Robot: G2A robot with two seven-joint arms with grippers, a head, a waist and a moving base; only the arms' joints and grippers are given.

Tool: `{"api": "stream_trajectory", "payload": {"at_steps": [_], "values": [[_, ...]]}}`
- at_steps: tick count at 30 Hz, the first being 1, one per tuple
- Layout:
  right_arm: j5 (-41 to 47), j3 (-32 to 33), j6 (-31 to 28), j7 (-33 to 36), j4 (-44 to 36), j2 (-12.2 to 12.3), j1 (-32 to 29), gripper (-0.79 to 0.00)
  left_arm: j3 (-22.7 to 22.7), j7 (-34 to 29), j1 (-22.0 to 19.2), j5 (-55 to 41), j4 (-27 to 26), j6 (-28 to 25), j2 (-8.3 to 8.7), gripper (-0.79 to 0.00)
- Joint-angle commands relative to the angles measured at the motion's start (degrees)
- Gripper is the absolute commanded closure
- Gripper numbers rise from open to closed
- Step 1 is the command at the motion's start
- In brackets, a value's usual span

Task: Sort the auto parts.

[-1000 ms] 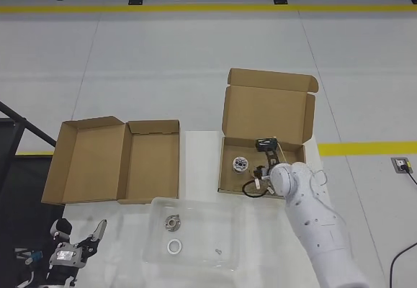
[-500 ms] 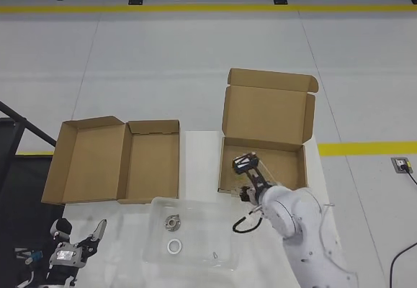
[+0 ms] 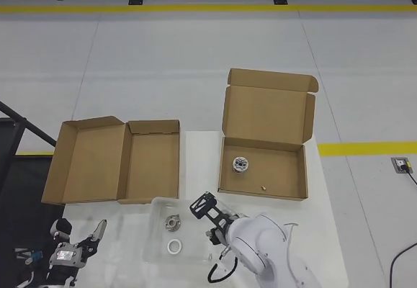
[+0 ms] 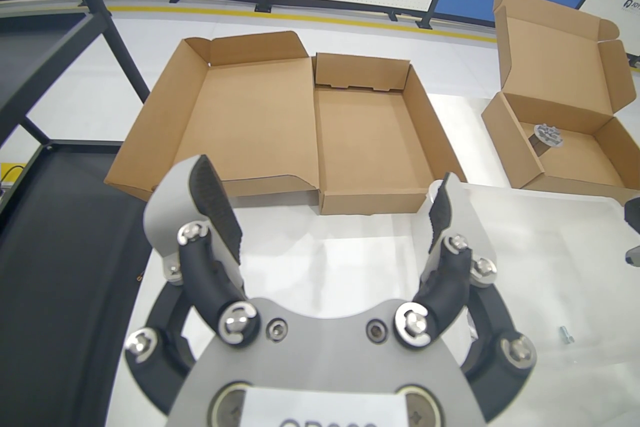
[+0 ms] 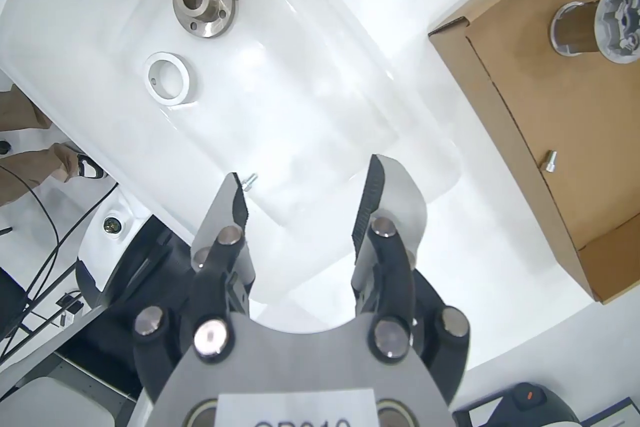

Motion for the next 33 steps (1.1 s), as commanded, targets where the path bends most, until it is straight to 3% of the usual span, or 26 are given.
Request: {"api": "stream_trajectory", "payload": {"at_steps": [1, 13, 14, 18, 21, 28, 30, 33], "values": [[0.1, 0.2, -0.2, -0.1, 0.0, 0.0, 0.0, -0.785, 0.0, 0.0, 0.0, 0.0, 0.0, 0.0, 0.0, -0.785], [1.6, -1.3, -0.4, -3.3, 1.6, -0.1, -0.8, -0.785, -0.7, -0.4, -0.6, -0.2, 0.3, 0.5, -0.07, -0.785], [1.0, -2.2, 0.6, -3.2, 1.9, -0.2, -1.0, -0.748, -0.8, -0.4, -0.6, -0.3, 0.3, 0.6, -0.11, -0.785], [-2.5, -6.1, 8.0, -2.3, 3.6, -1.1, -1.2, -0.391, -0.8, -0.3, -0.3, -0.4, 0.4, 0.8, -0.3, -0.785], [-5.1, -9.2, 12.5, -1.2, 5.0, -1.8, -1.1, -0.499, -0.4, -0.3, -0.1, 0.0, 0.4, 0.9, -0.43, -0.785], [-7.0, -11.7, 21.3, 2.0, 8.0, -3.3, -0.6, -0.311, 0.1, -0.3, -0.1, 0.5, 0.4, 0.9, -0.71, -0.785], [-6.2, -11.5, 23.8, 3.1, 9.4, -3.8, 0.3, -0.317, 0.2, -0.3, -0.1, 0.6, 0.4, 0.9, -0.78, -0.785], [-3.6, -10.2, 26.8, 3.9, 11.5, -4.5, 1.5, -0.409, 0.2, 0.0, 0.0, 0.5, 0.7, 0.8, -0.9, -0.785]]}}
